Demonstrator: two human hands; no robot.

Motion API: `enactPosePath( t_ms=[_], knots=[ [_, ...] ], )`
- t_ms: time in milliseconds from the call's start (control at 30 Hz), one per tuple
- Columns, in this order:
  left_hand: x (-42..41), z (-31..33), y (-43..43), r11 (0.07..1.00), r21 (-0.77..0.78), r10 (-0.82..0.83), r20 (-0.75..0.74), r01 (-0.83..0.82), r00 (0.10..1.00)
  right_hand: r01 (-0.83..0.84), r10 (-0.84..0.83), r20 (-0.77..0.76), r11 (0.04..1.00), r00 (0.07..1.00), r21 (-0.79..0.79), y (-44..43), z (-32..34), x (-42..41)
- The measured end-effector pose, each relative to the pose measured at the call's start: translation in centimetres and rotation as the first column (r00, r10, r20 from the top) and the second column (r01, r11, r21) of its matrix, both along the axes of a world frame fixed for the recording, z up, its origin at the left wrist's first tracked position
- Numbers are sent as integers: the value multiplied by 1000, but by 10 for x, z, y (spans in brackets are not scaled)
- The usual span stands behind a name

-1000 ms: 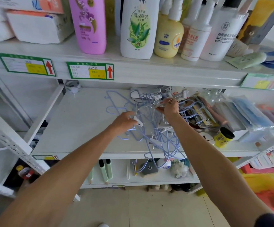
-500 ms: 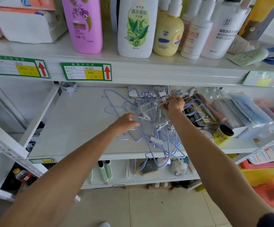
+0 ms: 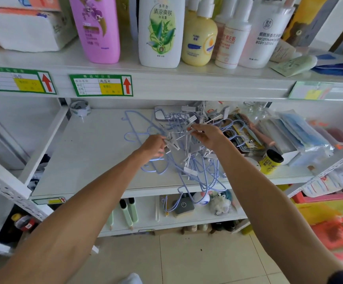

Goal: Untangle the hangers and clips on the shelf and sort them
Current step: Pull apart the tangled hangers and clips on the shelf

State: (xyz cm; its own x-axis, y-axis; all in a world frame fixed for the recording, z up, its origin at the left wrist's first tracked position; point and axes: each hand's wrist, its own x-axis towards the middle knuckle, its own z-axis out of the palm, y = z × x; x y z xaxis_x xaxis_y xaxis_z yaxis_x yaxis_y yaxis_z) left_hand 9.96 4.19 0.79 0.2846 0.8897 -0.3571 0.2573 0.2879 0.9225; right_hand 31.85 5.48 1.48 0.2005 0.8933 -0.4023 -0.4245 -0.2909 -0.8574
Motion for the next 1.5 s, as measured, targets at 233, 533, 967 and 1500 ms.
enactPosePath(
  t_ms=[233,533,967,1500],
  knots=[
    [6,3,-2,951,-224,276,317,-212,907,30,-27,-56,998,998,62,-17,4,1],
    [-3,4,-6,944,-330,125,323,-12,938,141,-142,14,989,990,37,-16,-10,10],
    [-23,29,-5,988,43,138,166,-147,976,175,-147,301,982,942,-65,1,-20,5],
    [-268,-67,-34,876,271,483,-519,-400,705,156,31,591,952,806,-263,15,-36,-10]
  ],
)
